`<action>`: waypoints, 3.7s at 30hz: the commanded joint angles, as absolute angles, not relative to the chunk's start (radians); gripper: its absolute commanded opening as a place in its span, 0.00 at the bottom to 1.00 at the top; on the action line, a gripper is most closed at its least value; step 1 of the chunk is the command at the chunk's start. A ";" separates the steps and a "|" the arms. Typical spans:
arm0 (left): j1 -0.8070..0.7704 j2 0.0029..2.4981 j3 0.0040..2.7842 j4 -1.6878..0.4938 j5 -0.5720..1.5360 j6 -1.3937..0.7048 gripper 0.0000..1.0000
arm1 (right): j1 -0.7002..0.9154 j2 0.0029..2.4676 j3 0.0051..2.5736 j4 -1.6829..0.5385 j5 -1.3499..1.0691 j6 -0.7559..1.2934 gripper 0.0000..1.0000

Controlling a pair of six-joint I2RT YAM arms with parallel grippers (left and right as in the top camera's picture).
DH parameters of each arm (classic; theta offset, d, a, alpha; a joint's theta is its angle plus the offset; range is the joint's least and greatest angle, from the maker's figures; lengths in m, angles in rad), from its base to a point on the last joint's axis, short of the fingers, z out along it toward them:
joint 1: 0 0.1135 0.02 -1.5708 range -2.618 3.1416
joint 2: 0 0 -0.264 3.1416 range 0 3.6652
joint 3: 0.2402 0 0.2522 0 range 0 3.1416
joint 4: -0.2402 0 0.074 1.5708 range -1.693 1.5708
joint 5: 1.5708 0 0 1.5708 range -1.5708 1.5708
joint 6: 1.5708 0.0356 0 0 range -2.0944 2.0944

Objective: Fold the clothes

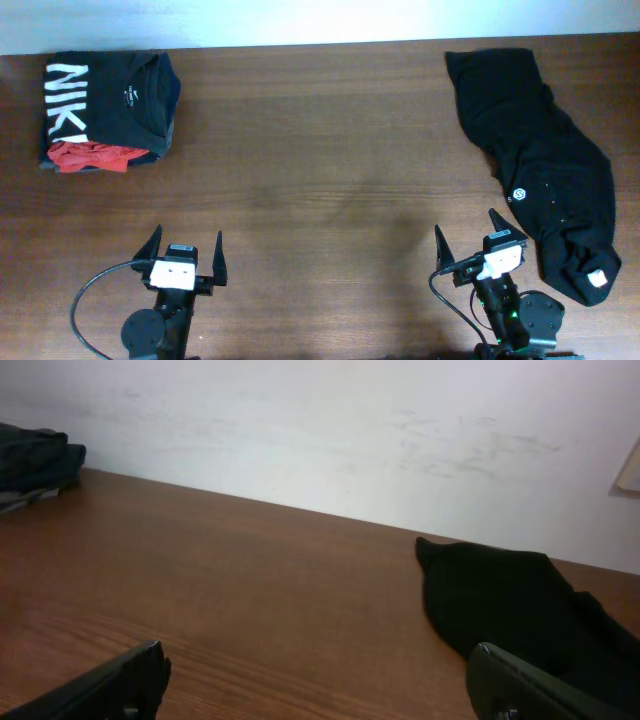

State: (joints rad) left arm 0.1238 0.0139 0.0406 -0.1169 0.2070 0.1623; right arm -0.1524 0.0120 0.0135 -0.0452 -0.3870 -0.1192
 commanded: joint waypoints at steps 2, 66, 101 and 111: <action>0.128 0.006 0.034 -0.117 0.221 0.150 0.99 | -0.143 0.004 0.006 -0.048 -0.393 -0.116 0.99; 0.127 0.800 0.782 -0.383 0.423 0.144 0.99 | -0.146 0.765 0.918 -0.538 -0.434 -0.121 0.99; -0.084 1.604 1.321 -0.613 0.533 0.150 0.99 | -0.519 1.956 1.268 -0.558 -0.208 0.043 0.78; -0.083 1.604 1.321 -0.607 0.471 0.142 0.99 | -0.509 1.981 1.267 -0.551 -0.241 0.065 0.04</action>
